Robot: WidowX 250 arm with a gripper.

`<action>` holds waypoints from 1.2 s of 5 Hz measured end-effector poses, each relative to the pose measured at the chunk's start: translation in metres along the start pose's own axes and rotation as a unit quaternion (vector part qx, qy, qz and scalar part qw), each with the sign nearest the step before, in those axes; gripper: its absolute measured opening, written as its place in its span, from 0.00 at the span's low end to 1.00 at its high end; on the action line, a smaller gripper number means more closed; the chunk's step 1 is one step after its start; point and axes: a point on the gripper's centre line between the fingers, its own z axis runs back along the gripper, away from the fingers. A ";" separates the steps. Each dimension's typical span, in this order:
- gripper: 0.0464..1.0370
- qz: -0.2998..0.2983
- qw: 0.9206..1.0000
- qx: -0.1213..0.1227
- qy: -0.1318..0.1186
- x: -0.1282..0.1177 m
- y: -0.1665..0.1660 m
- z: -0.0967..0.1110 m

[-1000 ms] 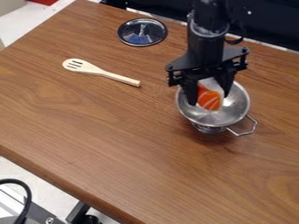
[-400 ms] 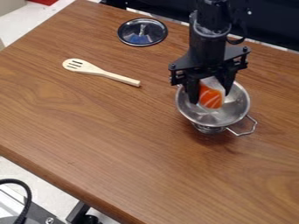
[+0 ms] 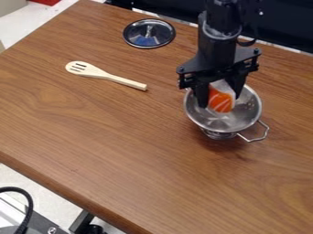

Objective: Picked up the salmon and put it in the silver collinder

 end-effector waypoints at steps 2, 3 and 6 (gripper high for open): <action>0.65 0.002 1.000 -0.001 -0.002 -0.001 -0.001 -0.001; 0.92 0.003 1.000 0.004 -0.002 -0.002 0.002 -0.003; 0.96 0.005 1.000 0.008 0.013 -0.004 0.006 0.001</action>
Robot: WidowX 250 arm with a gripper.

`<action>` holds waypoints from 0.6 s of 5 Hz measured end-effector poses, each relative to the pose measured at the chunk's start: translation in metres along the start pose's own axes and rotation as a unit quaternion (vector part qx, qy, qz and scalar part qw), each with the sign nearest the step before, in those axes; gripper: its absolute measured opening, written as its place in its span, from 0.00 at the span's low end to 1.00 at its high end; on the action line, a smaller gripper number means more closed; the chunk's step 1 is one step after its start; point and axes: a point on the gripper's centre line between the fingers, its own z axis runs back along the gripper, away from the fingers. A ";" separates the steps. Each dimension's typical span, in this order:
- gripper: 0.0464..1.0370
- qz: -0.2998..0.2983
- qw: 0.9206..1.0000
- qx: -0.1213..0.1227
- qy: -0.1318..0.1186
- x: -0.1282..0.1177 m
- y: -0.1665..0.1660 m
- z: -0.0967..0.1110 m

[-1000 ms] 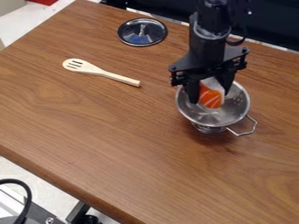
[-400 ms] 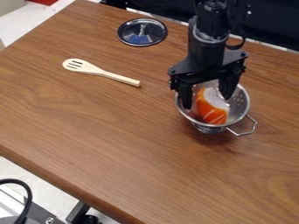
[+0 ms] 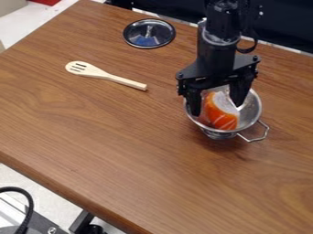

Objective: Picked up the salmon and put it in the silver collinder

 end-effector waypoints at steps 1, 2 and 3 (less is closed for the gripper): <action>0.96 0.003 1.000 -0.001 0.008 -0.001 0.000 0.005; 0.96 0.007 1.000 -0.012 0.012 0.004 -0.001 0.017; 0.96 0.014 1.000 -0.019 0.013 0.013 0.006 0.026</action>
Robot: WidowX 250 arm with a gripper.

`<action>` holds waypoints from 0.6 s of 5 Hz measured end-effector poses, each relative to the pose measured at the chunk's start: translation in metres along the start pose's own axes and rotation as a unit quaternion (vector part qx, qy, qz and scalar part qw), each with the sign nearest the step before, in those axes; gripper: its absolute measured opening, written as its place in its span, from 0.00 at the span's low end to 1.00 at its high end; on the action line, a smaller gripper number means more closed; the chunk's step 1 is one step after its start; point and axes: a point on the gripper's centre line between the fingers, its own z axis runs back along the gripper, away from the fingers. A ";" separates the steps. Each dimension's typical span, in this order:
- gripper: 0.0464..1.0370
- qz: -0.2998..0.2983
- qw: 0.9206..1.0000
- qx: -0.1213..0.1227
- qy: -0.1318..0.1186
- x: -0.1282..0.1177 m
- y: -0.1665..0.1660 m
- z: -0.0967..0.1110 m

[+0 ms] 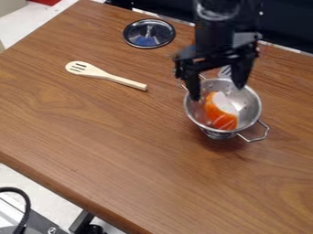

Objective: Picked up the salmon and put it in the silver collinder

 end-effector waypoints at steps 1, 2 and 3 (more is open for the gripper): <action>0.96 -0.003 1.000 -0.005 -0.006 0.007 0.011 0.009; 0.96 -0.011 1.000 -0.002 -0.001 0.010 0.031 0.014; 0.96 -0.027 1.000 0.004 0.002 0.006 0.058 0.012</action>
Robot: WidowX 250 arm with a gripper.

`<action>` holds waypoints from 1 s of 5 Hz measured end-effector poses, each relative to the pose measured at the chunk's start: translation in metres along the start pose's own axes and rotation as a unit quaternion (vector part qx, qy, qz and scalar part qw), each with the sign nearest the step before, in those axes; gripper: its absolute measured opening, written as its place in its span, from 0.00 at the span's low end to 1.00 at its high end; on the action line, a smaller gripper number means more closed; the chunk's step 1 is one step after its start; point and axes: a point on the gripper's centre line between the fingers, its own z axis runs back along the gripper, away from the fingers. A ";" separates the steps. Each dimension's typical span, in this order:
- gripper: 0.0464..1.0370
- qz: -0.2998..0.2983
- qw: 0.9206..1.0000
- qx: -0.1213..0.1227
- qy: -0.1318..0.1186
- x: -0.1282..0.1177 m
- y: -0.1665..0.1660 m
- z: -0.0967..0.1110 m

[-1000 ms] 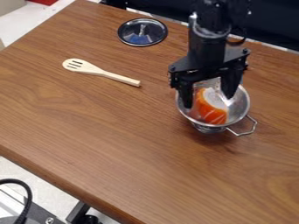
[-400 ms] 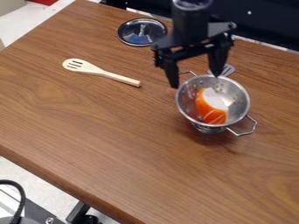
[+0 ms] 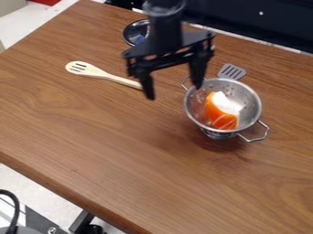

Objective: Picked up the salmon and put it in the silver collinder

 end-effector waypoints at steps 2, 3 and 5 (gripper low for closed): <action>0.96 -0.068 0.997 -0.012 0.024 -0.007 0.041 0.000; 0.96 -0.088 0.996 -0.009 0.016 -0.012 0.055 -0.007; 0.96 -0.134 0.991 0.004 0.025 -0.014 0.074 -0.015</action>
